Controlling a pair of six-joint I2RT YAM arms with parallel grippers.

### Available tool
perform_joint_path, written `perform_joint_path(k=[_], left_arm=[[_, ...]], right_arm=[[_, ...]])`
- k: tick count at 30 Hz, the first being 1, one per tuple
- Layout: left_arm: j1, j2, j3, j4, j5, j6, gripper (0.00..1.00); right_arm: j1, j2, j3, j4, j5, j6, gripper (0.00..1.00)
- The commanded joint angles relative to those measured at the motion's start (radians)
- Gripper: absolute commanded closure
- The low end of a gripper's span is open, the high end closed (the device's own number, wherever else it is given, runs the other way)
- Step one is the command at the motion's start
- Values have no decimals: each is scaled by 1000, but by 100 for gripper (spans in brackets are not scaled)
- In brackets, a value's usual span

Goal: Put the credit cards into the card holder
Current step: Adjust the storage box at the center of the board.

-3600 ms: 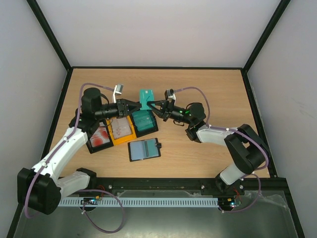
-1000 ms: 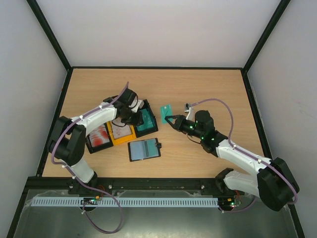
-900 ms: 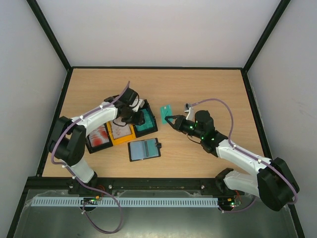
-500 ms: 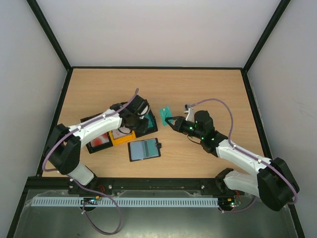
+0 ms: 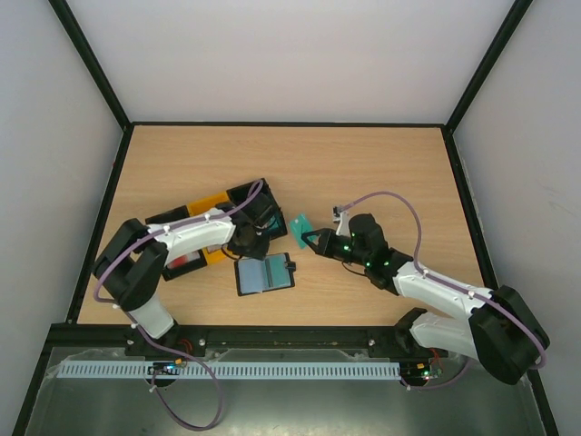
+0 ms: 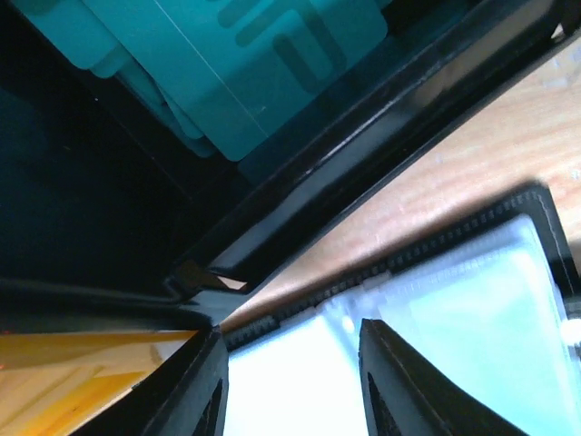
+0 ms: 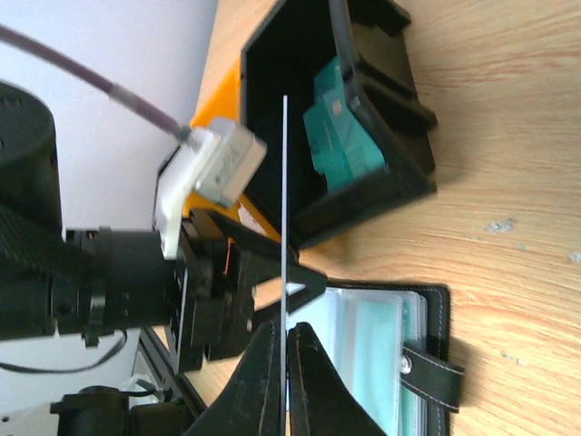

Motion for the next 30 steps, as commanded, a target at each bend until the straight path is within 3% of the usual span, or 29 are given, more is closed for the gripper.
perform_joint_path(k=[1, 6, 14, 19, 24, 26, 30], left_arm=[[58, 68, 48, 36, -100, -10, 57], [131, 111, 71, 130, -130, -25, 55], [194, 4, 16, 377, 38, -64, 51], [194, -206, -154, 605, 216, -235, 39], [174, -452, -390, 1088, 379, -535, 24], [169, -492, -429, 1202, 396, -608, 15], [168, -475, -433, 1332, 489, -656, 14]], right_arm=[[22, 5, -17, -9, 51, -3, 97], [23, -18, -12, -30, 87, -13, 97], [21, -48, 40, -36, 160, -9, 98], [17, -95, 52, 40, 182, 45, 98], [14, -106, 52, 188, 95, 134, 98], [14, -99, 53, 265, 30, 180, 98], [14, -64, 58, 430, -123, 297, 97]])
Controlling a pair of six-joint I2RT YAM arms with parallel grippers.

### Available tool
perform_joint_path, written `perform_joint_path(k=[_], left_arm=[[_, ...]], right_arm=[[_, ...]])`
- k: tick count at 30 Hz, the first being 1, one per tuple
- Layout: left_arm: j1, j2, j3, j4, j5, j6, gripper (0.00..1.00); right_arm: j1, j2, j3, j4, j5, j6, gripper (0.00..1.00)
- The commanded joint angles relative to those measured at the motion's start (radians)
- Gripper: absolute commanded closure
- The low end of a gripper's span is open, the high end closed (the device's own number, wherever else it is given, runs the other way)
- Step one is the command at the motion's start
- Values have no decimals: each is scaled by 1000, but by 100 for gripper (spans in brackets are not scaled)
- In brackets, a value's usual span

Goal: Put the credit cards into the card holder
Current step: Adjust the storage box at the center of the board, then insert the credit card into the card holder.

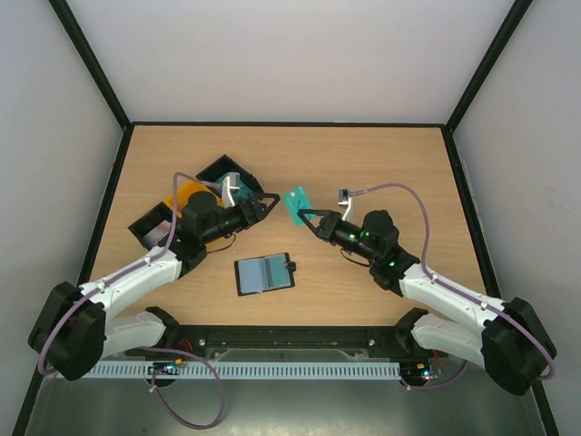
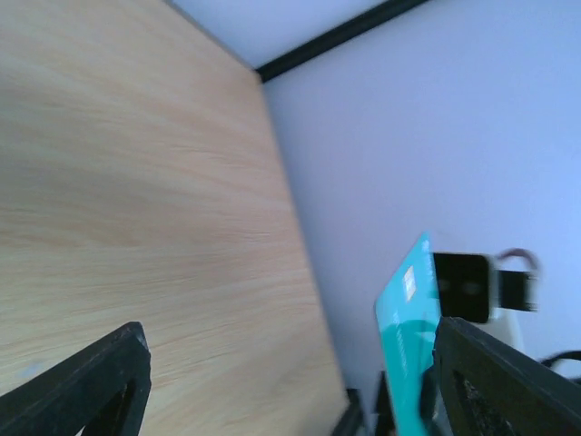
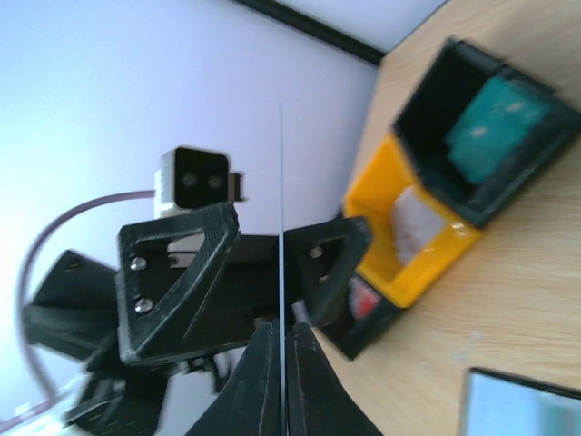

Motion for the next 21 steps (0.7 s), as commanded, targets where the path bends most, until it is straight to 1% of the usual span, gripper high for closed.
perform_joint_path(k=[1, 2, 5, 7, 9, 12, 13, 14, 16, 17, 18, 19, 21], left_arm=[[-5, 26, -11, 305, 153, -149, 17], [-6, 37, -19, 346, 173, -168, 20], [-6, 61, -55, 522, 212, -255, 43], [-8, 83, -72, 609, 236, -295, 62], [-15, 97, -84, 666, 253, -318, 77], [-28, 98, -92, 685, 269, -316, 95], [-30, 93, -94, 679, 269, -308, 97], [-30, 85, -95, 666, 270, -297, 97], [-30, 64, -85, 617, 283, -253, 98], [-31, 51, -74, 575, 298, -223, 98], [-30, 37, -62, 520, 317, -180, 98], [-29, 23, -48, 467, 340, -139, 98], [-27, -9, -31, 351, 381, -73, 98]], right_arm=[[-3, 25, 34, 236, -180, 146, 97], [-3, 26, 35, 245, -200, 157, 97], [-3, 20, 36, 248, -228, 175, 97], [-3, 17, 34, 243, -237, 183, 97], [-3, 10, 26, 231, -239, 184, 97], [-3, 2, 19, 213, -234, 178, 97], [-3, -2, 19, 205, -234, 171, 95], [-3, -7, 20, 193, -234, 162, 88], [-3, -25, 36, 116, -230, 104, 63], [-4, -38, 52, 53, -223, 55, 54], [-8, -49, 70, -57, -214, -32, 48], [-15, -56, 95, -143, -205, -108, 45], [-28, -58, 148, -279, -193, -236, 46]])
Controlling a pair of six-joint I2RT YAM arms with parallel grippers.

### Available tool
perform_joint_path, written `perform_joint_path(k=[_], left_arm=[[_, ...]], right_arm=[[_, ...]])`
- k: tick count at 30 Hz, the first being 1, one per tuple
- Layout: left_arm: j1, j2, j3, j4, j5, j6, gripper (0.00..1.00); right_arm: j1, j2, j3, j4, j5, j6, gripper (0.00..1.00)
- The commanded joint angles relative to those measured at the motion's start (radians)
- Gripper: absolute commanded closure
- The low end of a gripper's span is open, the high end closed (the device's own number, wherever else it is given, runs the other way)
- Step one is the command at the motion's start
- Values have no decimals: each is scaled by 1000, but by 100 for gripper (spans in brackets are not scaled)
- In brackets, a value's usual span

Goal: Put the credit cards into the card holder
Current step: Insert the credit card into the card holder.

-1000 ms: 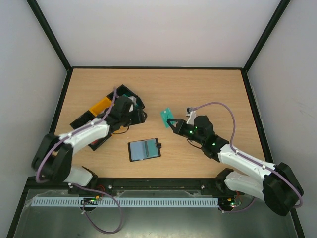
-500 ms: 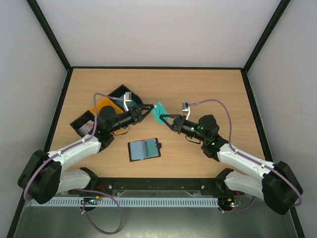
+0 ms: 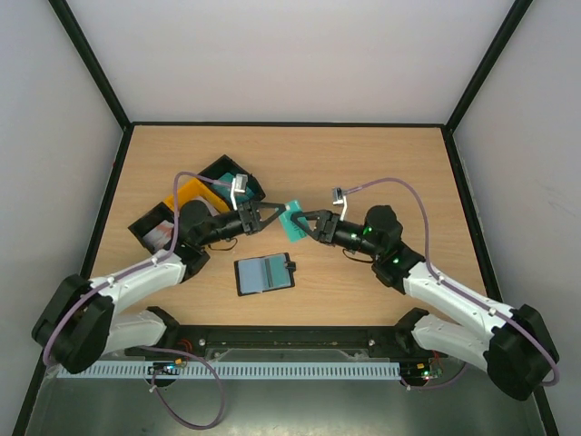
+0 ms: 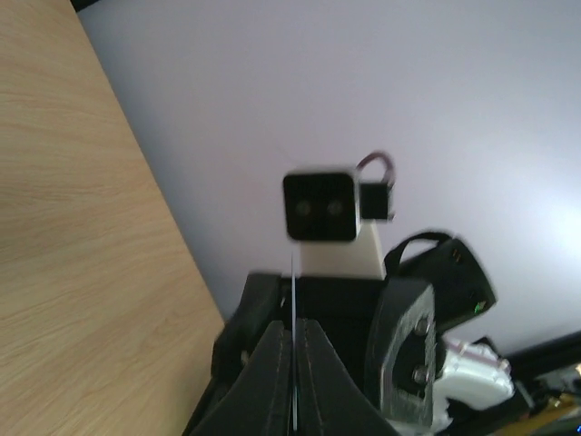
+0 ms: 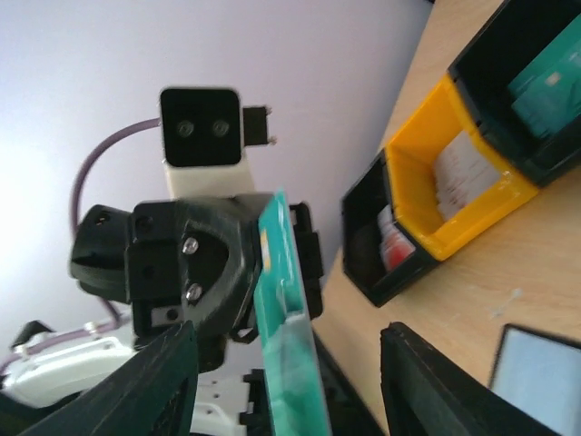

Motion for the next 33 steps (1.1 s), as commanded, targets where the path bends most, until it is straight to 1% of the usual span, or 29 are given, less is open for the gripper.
perform_joint_path(k=[1, 3, 6, 7, 10, 12, 15, 16, 18, 19, 20, 21, 22, 23, 24, 25, 26, 27, 29, 33], left_arm=[[-1, -84, 50, -197, 120, 176, 98], [-2, -111, 62, -259, 163, 220, 97], [0, -141, 87, -388, 188, 288, 98], [1, -150, 93, -411, 182, 296, 98], [0, -166, 100, -417, 183, 296, 98], [1, -166, 108, -422, 183, 297, 97], [0, -165, 118, -439, 176, 305, 98], [0, -165, 118, -444, 171, 306, 98], [0, -162, 119, -468, 156, 312, 97], [0, -160, 120, -488, 141, 320, 94], [0, -159, 125, -538, 109, 336, 83], [1, -161, 135, -607, 59, 360, 65], [1, -162, 149, -711, -16, 394, 50], [1, -162, 162, -832, -116, 426, 41], [0, -161, 172, -939, -238, 442, 35], [0, -161, 175, -1042, -356, 443, 32], [0, -162, 164, -1111, -452, 432, 30], [0, -167, 142, -1166, -519, 404, 29], [1, -189, 89, -1191, -571, 372, 26], [0, -250, -5, -1185, -579, 312, 25]], right_arm=[[-24, -29, 121, -303, -11, -313, 47], [-26, -14, 143, -331, -98, -378, 51], [-26, -15, 145, -357, -159, -425, 64], [-26, -22, 134, -342, -179, -427, 68], [-26, -47, 91, -278, -250, -402, 73], [-26, -63, 69, -249, -263, -383, 80], [-26, -90, 35, -201, -255, -342, 96], [-26, -95, 25, -182, -251, -319, 98], [-26, -105, 1, -146, -242, -291, 98], [-26, -108, -6, -146, -227, -284, 98], [-26, -107, -11, -151, -206, -281, 98], [-26, -102, -17, -164, -175, -280, 98], [-26, -93, -22, -177, -150, -276, 98], [-25, -78, -32, -181, -124, -266, 98], [-23, -60, -46, -185, -93, -251, 98], [-21, -41, -60, -183, -60, -234, 98], [-14, -19, -77, -173, -30, -220, 98], [-4, 4, -93, -163, -4, -209, 98], [27, 51, -112, -133, 44, -193, 98], [95, 185, -114, -56, 92, -159, 98]])
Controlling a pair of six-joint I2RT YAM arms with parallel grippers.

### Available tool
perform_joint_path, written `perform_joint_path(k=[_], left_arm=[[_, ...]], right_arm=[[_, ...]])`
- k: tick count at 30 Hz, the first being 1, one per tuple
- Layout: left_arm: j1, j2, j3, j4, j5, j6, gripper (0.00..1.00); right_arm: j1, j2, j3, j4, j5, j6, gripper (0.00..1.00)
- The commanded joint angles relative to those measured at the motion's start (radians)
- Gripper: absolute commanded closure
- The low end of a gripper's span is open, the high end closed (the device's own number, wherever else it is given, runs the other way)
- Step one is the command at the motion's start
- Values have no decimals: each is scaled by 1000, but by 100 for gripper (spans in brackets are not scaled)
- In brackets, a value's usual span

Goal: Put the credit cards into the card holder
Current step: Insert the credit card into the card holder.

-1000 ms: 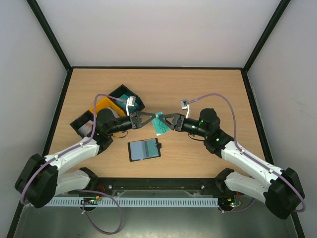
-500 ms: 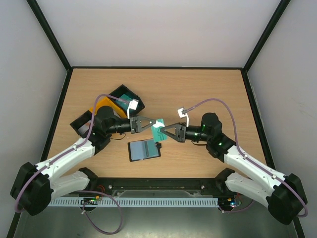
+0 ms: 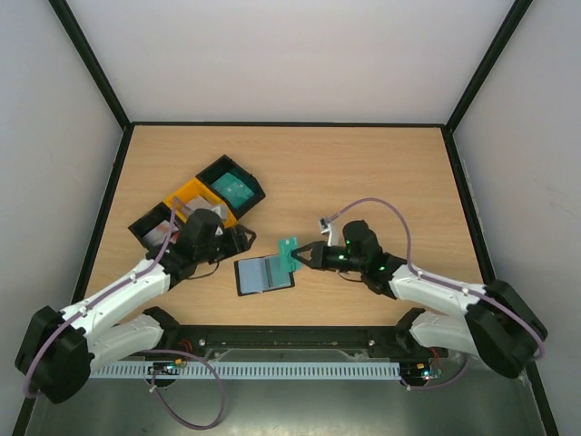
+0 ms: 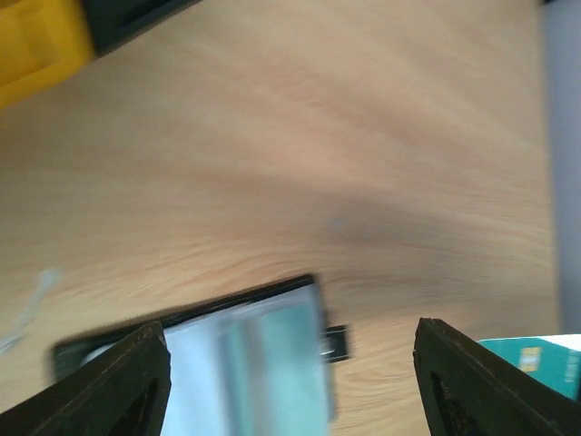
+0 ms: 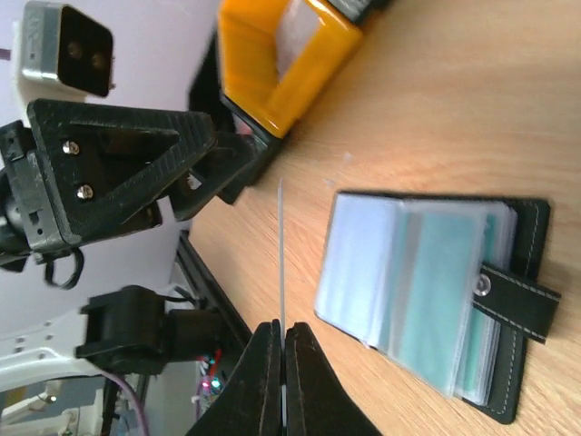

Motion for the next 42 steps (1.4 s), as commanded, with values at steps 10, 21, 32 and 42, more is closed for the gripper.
perform_joint_path(k=[10, 21, 32, 42], left_arm=[[-3, -67, -205, -136, -101, -80, 38], [-2, -94, -304, -111, -60, -154, 39], [-8, -35, -351, -20, 34, -151, 66], [-31, -4, -366, 23, 29, -154, 80]], right_arm=[[167, 422, 46, 312, 156, 101, 98], [195, 590, 59, 460, 178, 161, 98], [205, 672, 63, 500, 158, 224, 98], [228, 738, 71, 530, 149, 303, 98]])
